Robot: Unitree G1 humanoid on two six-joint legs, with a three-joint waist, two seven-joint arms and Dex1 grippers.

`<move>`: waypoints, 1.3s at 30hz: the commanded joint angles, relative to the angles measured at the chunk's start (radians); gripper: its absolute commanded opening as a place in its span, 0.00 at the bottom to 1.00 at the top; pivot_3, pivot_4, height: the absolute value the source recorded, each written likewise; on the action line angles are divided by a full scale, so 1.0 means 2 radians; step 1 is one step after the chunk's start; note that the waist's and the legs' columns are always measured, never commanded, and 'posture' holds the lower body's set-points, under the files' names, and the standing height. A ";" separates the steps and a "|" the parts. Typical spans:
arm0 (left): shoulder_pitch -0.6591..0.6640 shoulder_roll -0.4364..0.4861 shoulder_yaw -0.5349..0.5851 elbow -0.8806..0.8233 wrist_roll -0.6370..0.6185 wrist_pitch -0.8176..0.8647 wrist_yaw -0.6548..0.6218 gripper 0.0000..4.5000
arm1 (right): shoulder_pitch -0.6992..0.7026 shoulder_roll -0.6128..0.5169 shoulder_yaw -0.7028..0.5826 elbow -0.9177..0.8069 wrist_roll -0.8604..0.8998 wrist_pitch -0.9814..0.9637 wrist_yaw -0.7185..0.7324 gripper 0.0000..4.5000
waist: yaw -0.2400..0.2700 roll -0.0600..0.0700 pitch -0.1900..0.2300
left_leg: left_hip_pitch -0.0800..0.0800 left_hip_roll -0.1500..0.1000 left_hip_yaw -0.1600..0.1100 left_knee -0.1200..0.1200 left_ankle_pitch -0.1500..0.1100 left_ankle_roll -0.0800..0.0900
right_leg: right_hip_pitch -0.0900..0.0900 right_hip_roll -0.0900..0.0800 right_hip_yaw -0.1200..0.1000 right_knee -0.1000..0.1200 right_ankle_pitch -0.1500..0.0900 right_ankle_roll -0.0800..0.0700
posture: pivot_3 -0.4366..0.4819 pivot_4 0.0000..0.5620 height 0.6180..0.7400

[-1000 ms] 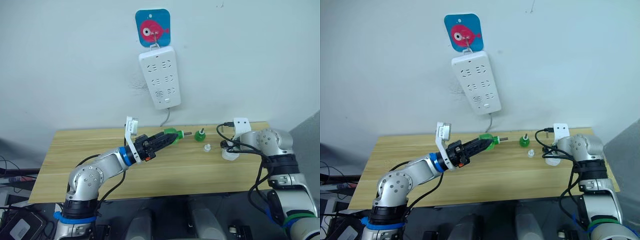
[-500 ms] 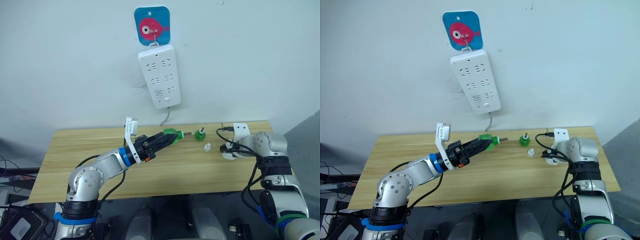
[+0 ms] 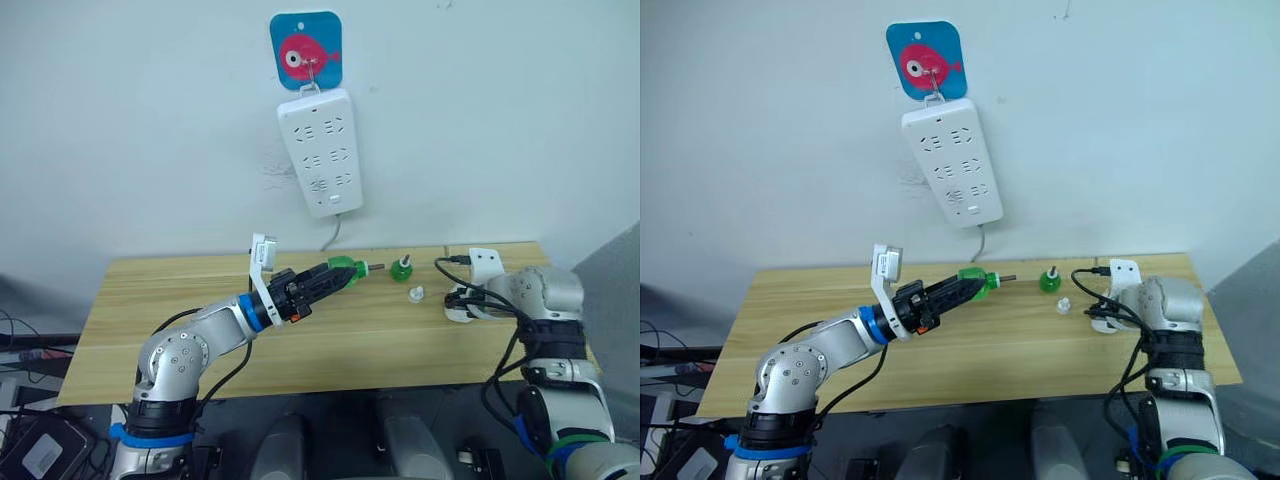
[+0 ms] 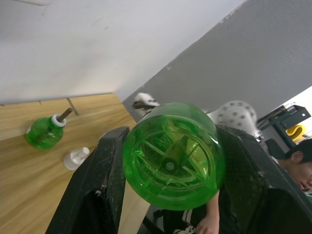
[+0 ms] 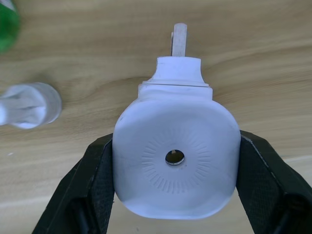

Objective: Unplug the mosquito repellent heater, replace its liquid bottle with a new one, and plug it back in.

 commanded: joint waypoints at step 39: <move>-0.157 0.063 0.061 0.121 -0.203 0.210 -0.015 0.54 | 0.102 -0.104 -0.060 -0.325 0.506 -0.218 0.229 0.66 | -0.012 0.000 0.000 | 0.000 0.003 0.003 0.000 0.000 -0.001 | -0.004 0.003 0.002 0.002 0.000 0.001 | 0.28 0.28 1.00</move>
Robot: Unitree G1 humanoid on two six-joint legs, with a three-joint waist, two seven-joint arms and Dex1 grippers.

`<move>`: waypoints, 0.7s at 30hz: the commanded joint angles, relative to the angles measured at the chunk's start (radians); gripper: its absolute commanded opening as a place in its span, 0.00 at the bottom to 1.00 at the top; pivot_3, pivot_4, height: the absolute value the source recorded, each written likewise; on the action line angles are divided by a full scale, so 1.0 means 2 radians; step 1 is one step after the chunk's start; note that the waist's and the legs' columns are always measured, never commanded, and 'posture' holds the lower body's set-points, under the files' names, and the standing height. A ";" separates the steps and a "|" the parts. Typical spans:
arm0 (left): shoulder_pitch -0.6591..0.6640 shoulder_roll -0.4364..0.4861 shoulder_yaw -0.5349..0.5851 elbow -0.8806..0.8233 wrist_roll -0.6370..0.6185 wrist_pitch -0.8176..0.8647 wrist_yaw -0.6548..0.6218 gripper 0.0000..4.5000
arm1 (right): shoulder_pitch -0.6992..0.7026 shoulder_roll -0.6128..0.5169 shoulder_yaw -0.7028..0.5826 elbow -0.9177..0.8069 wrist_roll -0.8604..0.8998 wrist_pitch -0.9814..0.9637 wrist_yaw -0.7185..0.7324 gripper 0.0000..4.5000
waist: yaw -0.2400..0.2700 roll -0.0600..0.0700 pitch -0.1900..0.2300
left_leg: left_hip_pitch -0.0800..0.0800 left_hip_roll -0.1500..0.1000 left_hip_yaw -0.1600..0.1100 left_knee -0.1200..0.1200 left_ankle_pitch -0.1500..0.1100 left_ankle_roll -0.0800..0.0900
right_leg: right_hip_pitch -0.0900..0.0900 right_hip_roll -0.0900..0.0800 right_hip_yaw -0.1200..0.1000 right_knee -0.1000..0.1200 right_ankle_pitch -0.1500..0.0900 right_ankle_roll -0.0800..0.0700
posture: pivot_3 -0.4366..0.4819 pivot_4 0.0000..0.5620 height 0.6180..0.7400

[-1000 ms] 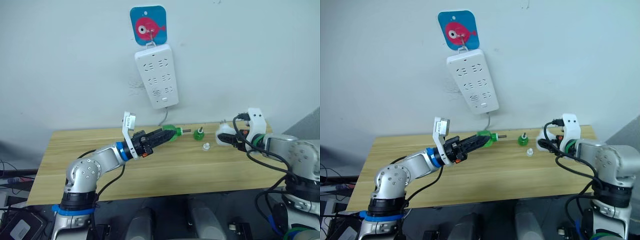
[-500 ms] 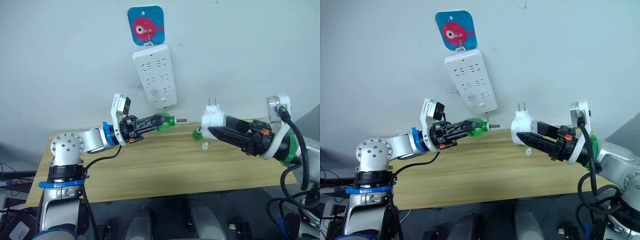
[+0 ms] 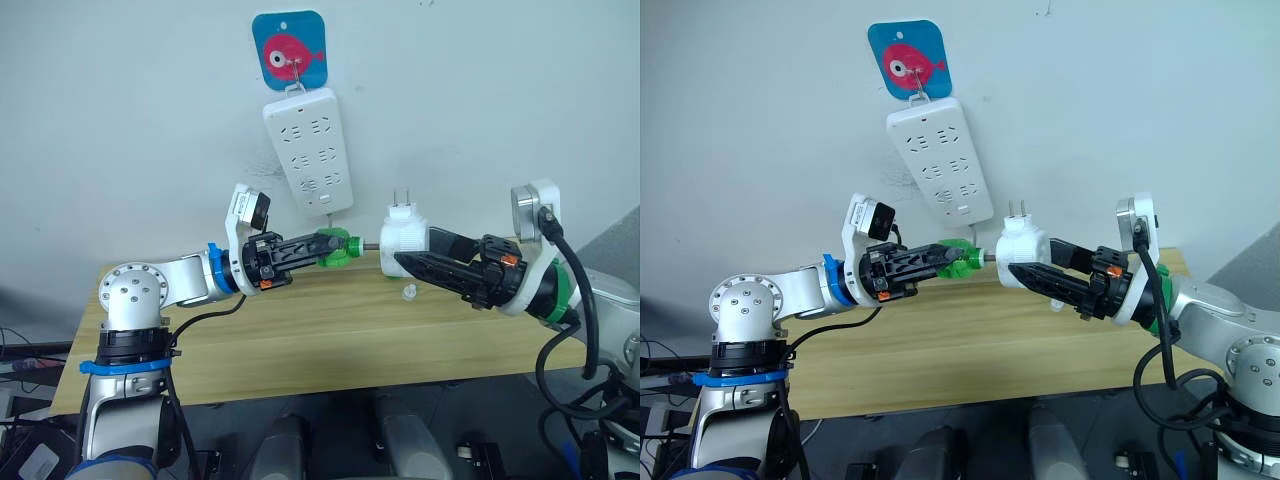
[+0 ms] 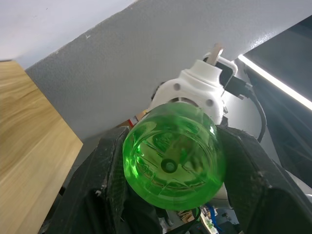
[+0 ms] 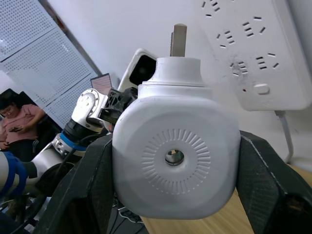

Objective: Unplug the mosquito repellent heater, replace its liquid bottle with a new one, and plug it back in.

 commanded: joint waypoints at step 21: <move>0.001 -0.007 -0.013 -0.029 -0.001 -0.001 -0.020 0.54 | 0.010 -0.058 0.045 -0.003 0.042 -0.064 -0.001 0.66 | 0.001 0.000 -0.001 | -0.003 0.000 0.000 0.001 0.000 0.000 | -0.003 0.000 0.000 0.001 0.000 0.000 | 0.28 0.27 1.00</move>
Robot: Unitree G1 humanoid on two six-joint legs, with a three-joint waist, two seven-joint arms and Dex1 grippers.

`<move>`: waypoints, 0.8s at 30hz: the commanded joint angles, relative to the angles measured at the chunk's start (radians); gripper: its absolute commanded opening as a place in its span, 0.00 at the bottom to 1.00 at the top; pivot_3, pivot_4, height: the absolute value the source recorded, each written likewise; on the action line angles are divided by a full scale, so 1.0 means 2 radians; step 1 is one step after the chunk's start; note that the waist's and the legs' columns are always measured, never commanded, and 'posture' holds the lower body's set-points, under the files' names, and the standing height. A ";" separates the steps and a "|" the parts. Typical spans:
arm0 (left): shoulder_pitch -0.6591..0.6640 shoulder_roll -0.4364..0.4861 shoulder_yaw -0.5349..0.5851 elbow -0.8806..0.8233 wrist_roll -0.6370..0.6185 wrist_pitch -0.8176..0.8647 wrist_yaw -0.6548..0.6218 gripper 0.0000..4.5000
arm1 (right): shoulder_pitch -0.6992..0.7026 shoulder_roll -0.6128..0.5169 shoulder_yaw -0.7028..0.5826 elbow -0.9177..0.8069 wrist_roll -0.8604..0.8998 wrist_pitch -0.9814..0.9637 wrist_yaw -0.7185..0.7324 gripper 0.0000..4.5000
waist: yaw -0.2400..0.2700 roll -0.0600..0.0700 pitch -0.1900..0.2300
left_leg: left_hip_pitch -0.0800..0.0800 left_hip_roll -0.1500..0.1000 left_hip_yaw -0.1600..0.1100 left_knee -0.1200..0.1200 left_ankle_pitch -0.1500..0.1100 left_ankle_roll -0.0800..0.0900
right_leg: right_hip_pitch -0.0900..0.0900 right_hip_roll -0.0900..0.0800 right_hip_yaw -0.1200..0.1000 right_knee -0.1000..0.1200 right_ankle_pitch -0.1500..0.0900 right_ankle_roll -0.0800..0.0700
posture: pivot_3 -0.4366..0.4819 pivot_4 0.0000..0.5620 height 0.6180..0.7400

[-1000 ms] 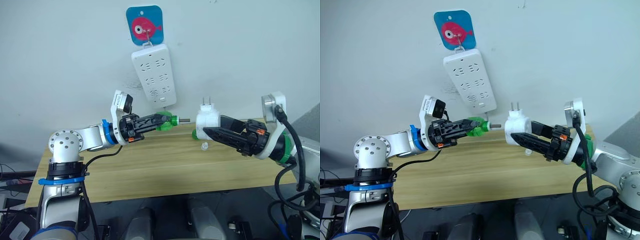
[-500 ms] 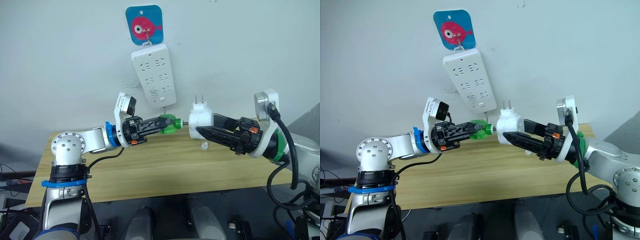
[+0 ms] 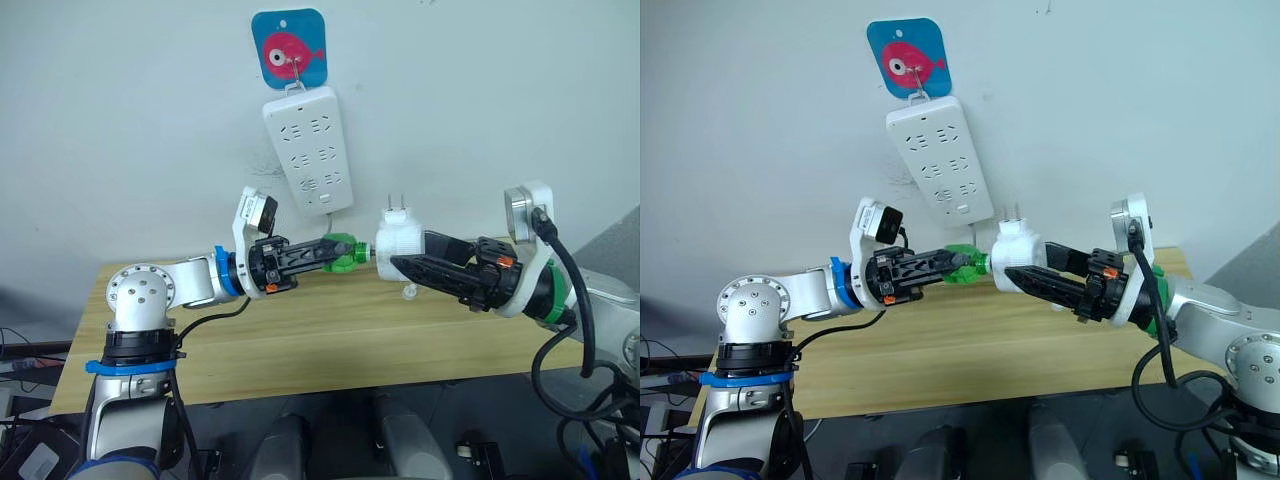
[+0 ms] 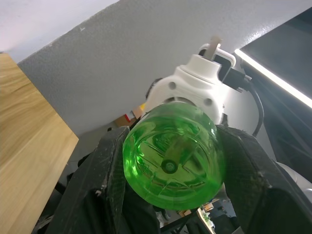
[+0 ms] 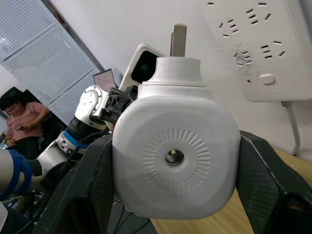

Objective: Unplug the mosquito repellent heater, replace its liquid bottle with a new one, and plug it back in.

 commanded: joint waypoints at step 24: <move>0.010 -0.010 -0.013 -0.033 0.044 -0.026 -0.025 0.54 | -0.021 -0.029 0.035 -0.025 0.034 -0.028 -0.002 0.66 | 0.002 0.000 -0.001 | 0.000 0.000 0.001 0.001 0.000 0.000 | 0.000 0.000 0.000 0.001 0.000 0.000 | 0.28 0.28 1.00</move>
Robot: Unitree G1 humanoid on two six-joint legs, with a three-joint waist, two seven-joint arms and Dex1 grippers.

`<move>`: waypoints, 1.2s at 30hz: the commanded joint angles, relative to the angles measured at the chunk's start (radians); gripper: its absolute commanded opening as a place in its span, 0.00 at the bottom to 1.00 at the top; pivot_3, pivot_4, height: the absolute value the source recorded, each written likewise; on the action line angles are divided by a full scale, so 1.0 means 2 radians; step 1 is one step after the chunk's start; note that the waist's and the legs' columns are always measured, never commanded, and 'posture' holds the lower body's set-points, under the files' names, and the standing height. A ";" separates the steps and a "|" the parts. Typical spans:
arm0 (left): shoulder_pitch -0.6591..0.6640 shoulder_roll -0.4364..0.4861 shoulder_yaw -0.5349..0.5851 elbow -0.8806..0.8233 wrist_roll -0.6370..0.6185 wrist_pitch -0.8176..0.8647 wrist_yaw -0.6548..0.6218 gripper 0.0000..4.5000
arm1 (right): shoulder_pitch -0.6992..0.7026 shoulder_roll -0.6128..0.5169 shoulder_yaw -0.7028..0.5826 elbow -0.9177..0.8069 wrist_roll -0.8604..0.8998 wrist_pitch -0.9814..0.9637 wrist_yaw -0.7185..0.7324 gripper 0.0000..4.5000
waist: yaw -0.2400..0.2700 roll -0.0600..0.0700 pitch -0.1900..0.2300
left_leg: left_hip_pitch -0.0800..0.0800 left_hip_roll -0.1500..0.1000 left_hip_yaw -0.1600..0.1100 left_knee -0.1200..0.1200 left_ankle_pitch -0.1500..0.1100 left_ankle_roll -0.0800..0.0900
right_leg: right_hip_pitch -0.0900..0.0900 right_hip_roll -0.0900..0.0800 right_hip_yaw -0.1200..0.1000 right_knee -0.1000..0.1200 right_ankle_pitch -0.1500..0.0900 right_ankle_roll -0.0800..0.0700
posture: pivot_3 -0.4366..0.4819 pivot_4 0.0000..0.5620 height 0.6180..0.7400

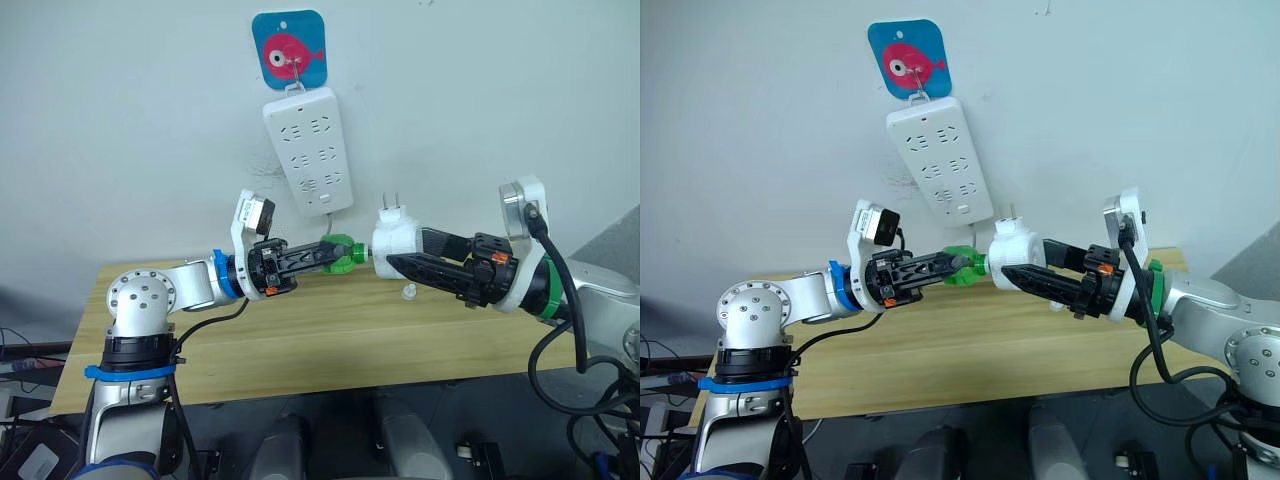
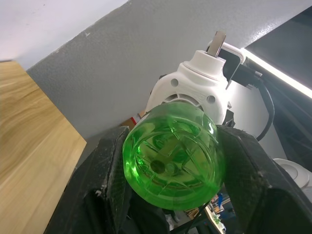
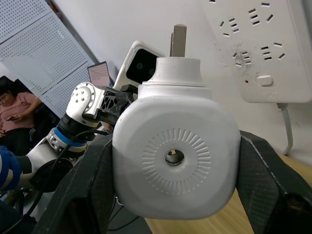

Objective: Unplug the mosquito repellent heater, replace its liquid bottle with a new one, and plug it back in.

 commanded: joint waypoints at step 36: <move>-0.014 -0.012 0.010 -0.001 -0.085 0.039 0.022 0.54 | 0.031 -0.027 0.000 -0.020 0.009 -0.022 0.036 0.66 | 0.000 -0.001 -0.002 | 0.003 0.000 0.000 0.001 0.000 0.000 | 0.000 0.000 0.001 0.006 0.000 0.000 | 0.27 0.29 1.00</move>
